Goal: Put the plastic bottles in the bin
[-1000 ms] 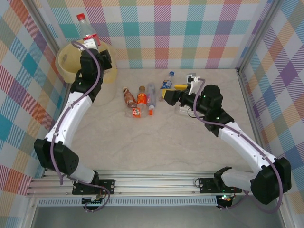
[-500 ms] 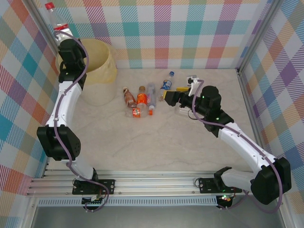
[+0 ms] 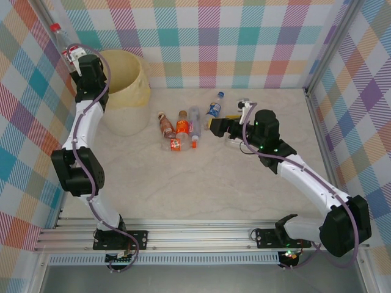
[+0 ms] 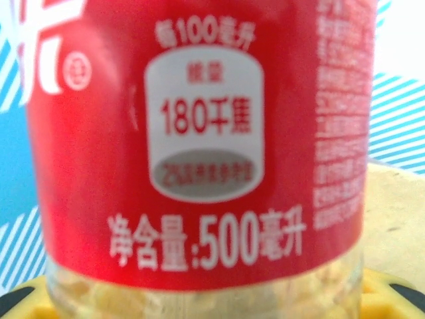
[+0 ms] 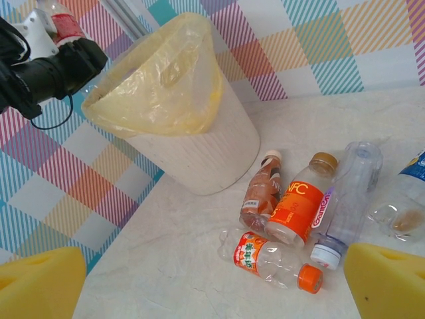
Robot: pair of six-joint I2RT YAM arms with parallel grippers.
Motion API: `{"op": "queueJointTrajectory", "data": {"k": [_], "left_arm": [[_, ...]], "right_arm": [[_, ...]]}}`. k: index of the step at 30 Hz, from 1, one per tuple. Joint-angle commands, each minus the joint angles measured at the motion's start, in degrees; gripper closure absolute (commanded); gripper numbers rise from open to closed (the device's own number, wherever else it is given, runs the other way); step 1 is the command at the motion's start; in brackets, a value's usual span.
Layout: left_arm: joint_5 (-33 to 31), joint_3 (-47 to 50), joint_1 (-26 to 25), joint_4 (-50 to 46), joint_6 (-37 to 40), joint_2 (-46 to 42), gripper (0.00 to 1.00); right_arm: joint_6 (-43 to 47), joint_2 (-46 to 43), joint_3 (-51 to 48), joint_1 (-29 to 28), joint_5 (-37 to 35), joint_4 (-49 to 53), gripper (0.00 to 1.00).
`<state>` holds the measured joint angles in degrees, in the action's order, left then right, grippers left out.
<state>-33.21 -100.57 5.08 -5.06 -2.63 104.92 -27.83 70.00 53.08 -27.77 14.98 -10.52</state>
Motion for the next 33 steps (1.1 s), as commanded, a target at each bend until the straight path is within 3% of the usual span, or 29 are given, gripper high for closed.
{"op": "queueJointTrajectory", "data": {"k": [1,5,9,25,33], "left_arm": [[-4.80,-4.45,0.45,-5.06,-4.87,1.87,0.46],[-8.07,-10.27,0.46,-14.05,-11.01,4.46,0.30],[-6.72,-15.30,0.46,-19.49,-14.08,5.88,0.21],[5.93,-19.30,-0.11,-27.93,-19.33,0.30,0.02],[12.99,-15.82,-5.59,-29.46,-19.63,-5.35,0.00]], "right_arm": [[-0.66,-0.30,2.37,0.00,0.17,0.22,0.00],[-0.34,-1.12,1.86,-0.02,-0.76,0.87,0.00],[0.11,-1.51,1.59,-0.01,-1.20,1.03,0.00],[-0.68,-0.92,1.50,0.00,-2.84,2.34,0.00],[-2.31,-0.47,1.35,-0.01,-8.83,4.79,0.00]]}}
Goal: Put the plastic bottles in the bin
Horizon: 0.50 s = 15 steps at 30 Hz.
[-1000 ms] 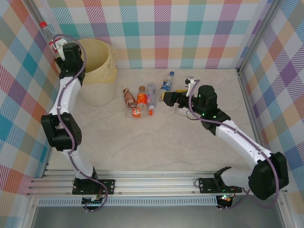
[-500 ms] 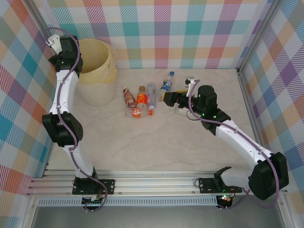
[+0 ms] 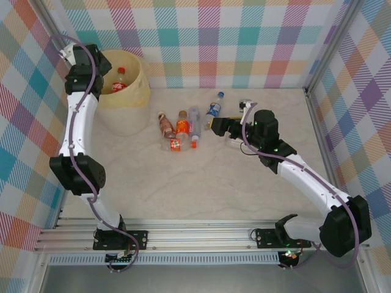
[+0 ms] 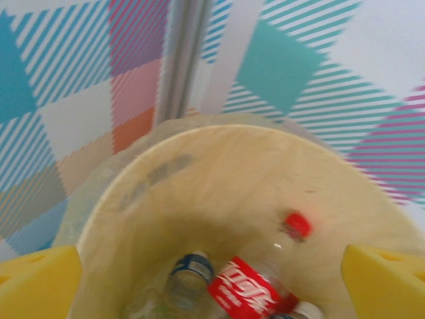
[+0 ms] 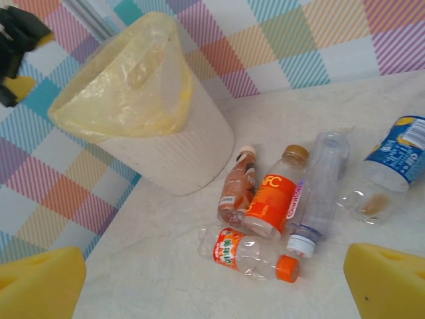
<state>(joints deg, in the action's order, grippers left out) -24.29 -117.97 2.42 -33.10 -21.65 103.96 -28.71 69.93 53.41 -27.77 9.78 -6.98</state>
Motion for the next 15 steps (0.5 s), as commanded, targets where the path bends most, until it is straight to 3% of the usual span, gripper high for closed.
{"op": "queueJointTrajectory", "data": {"k": [1,9,15], "left_arm": [[4.25,2.78,-4.07,-1.39,-0.83,-5.25,0.00],[1.12,21.01,-18.23,1.16,-6.49,-15.33,0.00],[-1.80,35.98,-27.12,2.16,-22.98,-20.19,0.00]], "right_arm": [[-2.06,-0.48,0.79,-0.01,-4.88,1.48,0.00],[-5.22,-0.45,-0.58,0.09,-12.68,4.06,0.00],[-4.36,-0.10,-0.52,0.14,-11.75,4.17,0.00]]}}
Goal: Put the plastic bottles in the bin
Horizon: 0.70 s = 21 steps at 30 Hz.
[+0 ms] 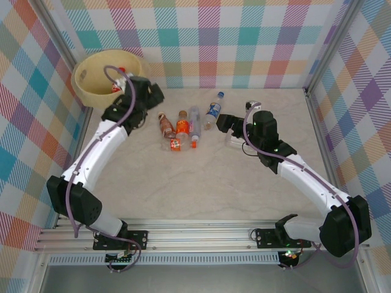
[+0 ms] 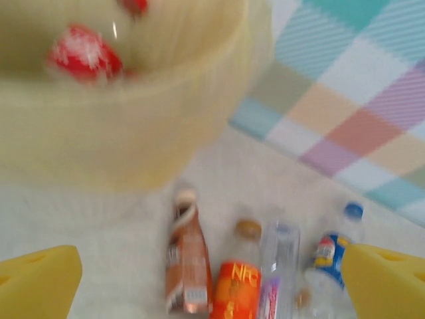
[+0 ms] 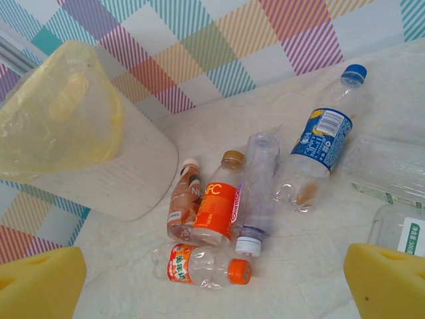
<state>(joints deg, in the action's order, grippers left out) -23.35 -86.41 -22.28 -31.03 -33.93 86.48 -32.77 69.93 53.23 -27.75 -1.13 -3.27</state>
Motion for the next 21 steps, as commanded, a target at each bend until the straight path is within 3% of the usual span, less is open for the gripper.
{"op": "queueJointTrajectory", "data": {"k": [1,5,9,17,21], "left_arm": [[-3.11,5.73,-3.34,-0.36,-13.66,-3.01,0.00],[-2.83,9.70,-6.01,-7.45,-31.28,-2.69,0.00],[-2.41,16.98,-9.80,-2.21,-40.21,-2.84,0.00],[3.17,16.22,-11.24,0.48,-50.25,7.65,0.01],[0.80,14.44,-11.29,1.00,-54.22,13.03,0.05]], "right_arm": [[-0.35,0.03,-0.28,0.10,-0.78,0.62,0.00],[-0.06,0.04,-0.32,0.15,-0.98,1.32,0.00],[0.47,-0.41,-0.32,0.14,-1.41,2.42,0.00],[3.70,-3.26,-0.59,0.15,-1.49,5.56,0.00],[5.75,-6.27,-1.10,0.15,-2.06,8.56,0.00]]}}
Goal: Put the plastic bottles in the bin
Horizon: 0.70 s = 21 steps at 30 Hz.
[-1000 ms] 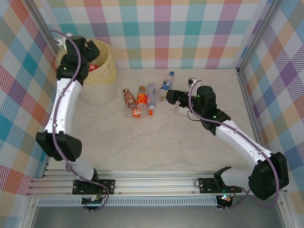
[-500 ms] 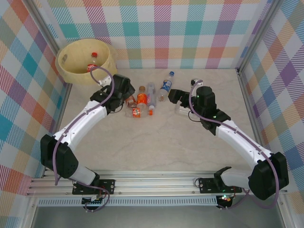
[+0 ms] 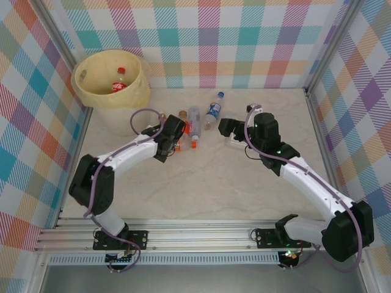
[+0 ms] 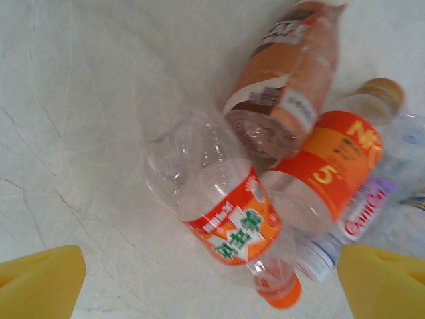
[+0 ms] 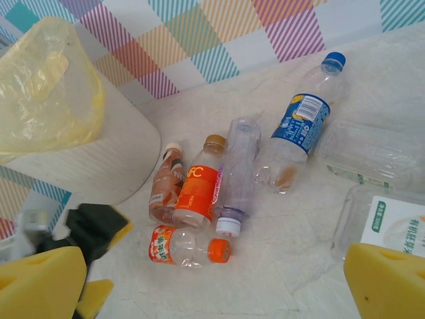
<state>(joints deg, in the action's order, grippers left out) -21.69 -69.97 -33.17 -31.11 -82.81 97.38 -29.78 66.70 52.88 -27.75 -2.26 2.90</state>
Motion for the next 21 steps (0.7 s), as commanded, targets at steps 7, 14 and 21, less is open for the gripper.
{"op": "queueJointTrajectory", "data": {"k": [7,14,21], "left_arm": [[0.85,-6.52,-0.41,3.06,-8.02,10.78,0.08],[1.83,-6.95,-0.41,2.46,-8.92,14.61,0.14],[0.09,-3.81,-0.58,1.48,-3.04,12.00,0.23]], "right_arm": [[5.30,-8.52,-3.11,0.15,-3.81,4.76,0.00],[6.38,-10.23,-3.49,0.15,-5.05,6.42,0.00],[5.87,-9.18,-3.05,0.11,-4.09,6.15,0.00]]}}
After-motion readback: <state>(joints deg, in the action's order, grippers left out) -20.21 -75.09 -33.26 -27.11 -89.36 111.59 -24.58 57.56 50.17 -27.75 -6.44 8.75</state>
